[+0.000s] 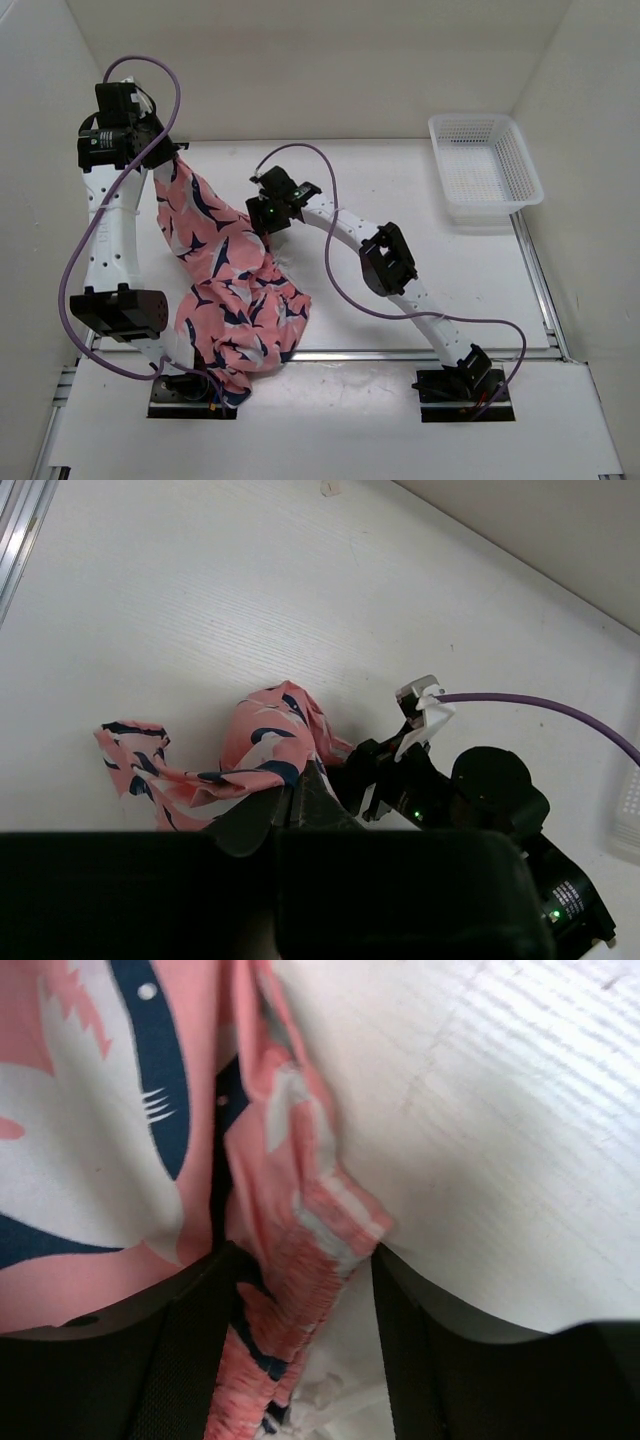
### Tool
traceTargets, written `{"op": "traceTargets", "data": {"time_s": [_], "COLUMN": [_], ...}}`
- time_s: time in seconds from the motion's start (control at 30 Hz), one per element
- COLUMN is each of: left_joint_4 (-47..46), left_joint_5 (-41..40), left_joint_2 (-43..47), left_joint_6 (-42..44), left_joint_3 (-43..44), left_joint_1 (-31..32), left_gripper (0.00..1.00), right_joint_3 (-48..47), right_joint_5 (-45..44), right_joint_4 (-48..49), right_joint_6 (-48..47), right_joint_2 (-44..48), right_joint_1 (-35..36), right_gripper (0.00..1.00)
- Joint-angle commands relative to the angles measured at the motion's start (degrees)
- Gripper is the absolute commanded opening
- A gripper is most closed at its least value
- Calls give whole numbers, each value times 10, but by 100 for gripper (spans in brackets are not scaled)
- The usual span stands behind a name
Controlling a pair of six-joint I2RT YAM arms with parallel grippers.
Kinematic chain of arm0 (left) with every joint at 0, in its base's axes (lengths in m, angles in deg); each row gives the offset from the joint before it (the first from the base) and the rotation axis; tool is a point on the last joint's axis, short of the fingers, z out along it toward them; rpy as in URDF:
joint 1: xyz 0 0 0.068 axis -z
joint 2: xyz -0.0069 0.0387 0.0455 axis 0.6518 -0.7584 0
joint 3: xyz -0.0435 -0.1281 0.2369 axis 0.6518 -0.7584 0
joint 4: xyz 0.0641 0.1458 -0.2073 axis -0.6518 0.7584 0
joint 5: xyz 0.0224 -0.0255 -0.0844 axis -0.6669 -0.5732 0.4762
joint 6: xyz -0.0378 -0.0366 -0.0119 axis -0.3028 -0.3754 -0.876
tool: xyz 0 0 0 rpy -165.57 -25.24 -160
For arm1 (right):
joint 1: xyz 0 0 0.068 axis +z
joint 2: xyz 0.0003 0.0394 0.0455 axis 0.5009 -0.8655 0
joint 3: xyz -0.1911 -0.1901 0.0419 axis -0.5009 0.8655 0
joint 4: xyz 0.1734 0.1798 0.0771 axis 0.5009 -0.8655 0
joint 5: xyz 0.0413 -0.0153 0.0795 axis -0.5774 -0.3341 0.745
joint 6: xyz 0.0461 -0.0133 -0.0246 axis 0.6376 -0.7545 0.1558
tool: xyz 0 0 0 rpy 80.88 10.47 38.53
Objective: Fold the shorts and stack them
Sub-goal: Fold the shorts
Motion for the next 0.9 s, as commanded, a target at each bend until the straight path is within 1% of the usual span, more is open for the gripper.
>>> {"op": "traceTargets", "data": {"time_s": [0.0,0.07,0.1,0.13,0.17,0.2,0.23,0.27,0.3,0.33,0.37,0.4,0.43,0.47,0.5,0.53,0.63,0.67,0.73,0.77,0.8,0.83,0.87], "left_joint_4": [0,0,0,0,0,0,0,0,0,0,0,0,0,-6,-6,-6,-32,-46,-52,-52,-58,-58,-58], "left_joint_5": [7,7,2,1,1,1,1,1,7,7,13,20,25,33,52,59,64,64,69,74,74,74,74], "left_joint_2": [19,19,19,19,19,19,19,19,19,19,19,19,19,13,7,7,-4,-12,-36,-46,-67,-79,-89], "left_joint_6": [12,17,17,17,17,17,17,22,22,22,28,33,33,33,39,39,39,39,39,44,44,44,50], "left_joint_3": [-4,-4,-4,-4,-10,-10,-10,-15,-15,-21,-26,-26,-36,-43,-56,-63,-92,-92,-99,-92,-78,-68,-57], "left_joint_1": [-4,-4,-4,-10,-10,-10,-16,-16,-16,-16,-16,-16,-16,-16,-16,-16,9,15,28,28,37,46,46], "left_gripper": [10,10,10,10,10,10,10,10,10,10,10,10,10,10,10,10,10,10,10,10,10,10,10], "right_joint_3": [-26,-26,-26,-7,9,29,57,125,164,203,245,286,366,403,434,485,544,567,573,560,548,537,530], "right_joint_5": [-64,-92,-103,-115,-127,-144,-173,-182,-182,-193,-212,-225,-238,-247,-254,-267,-279,-279,-293,-293,-293,-293,-293], "right_joint_4": [11,17,17,17,17,17,17,17,17,22,31,36,49,49,56,56,56,56,56,56,43,34,28], "right_joint_6": [12,12,21,35,46,61,99,120,140,155,178,184,184,184,184,178,164,164,155,135,135,129,129], "right_joint_2": [-28,-28,-28,-17,-8,4,39,60,82,127,153,178,231,256,299,318,381,393,408,408,402,402,402], "right_joint_1": [-4,-4,-4,-4,-10,-10,-21,-39,-50,-60,-80,-90,-109,-119,-128,-138,-179,-179,-192,-192,-192,-192,-192], "right_gripper": [60,43,33,11,3,0,0,0,0,0,0,0,0,0,0,0,0,0,0,0,7,11,18]}}
